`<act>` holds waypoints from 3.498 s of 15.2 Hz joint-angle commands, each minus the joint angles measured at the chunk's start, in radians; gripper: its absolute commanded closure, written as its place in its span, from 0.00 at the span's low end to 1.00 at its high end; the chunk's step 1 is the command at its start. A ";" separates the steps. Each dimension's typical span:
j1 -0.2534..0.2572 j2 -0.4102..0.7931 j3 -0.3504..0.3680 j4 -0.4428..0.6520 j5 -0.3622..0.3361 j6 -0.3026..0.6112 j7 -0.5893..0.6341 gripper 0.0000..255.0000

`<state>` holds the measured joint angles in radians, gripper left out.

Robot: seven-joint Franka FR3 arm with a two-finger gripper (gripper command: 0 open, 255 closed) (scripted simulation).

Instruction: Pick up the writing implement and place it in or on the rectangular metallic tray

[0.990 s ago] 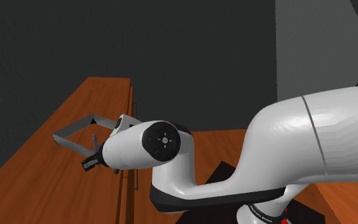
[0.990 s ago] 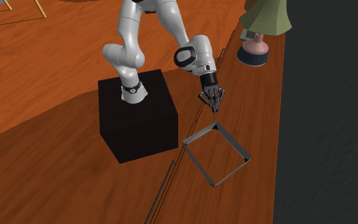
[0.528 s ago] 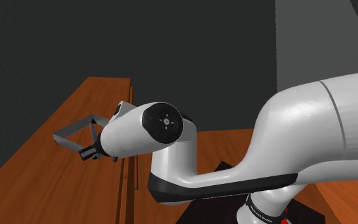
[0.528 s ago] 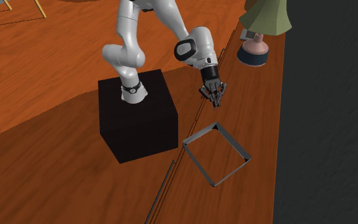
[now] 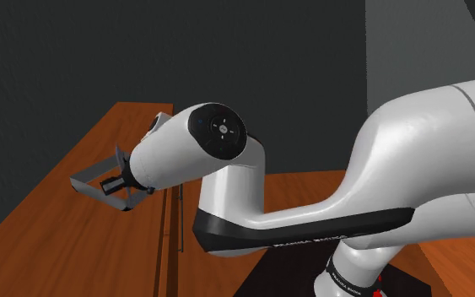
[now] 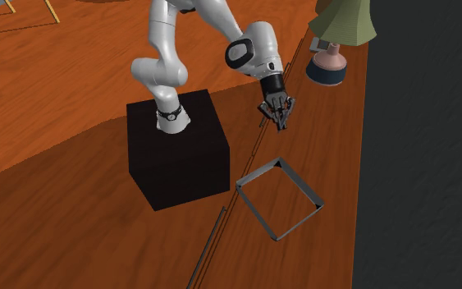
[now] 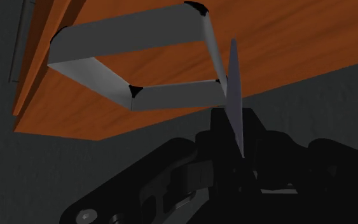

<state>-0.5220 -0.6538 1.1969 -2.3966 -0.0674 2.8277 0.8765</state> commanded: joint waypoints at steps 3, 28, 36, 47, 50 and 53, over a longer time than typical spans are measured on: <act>0.034 0.004 -0.048 0.029 0.003 -0.046 -0.028 1.00; -0.923 0.221 0.603 0.290 -0.134 0.196 -0.123 1.00; -0.954 0.199 0.635 0.276 -0.126 0.229 -0.114 1.00; -0.689 0.230 0.399 0.204 -0.153 0.184 -0.096 0.00; -0.615 0.231 0.333 0.186 -0.151 0.171 -0.098 0.00; -0.615 0.231 0.333 0.186 -0.151 0.171 -0.098 0.00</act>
<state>-1.1393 -0.4226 1.5326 -2.2096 -0.2183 2.9986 0.7784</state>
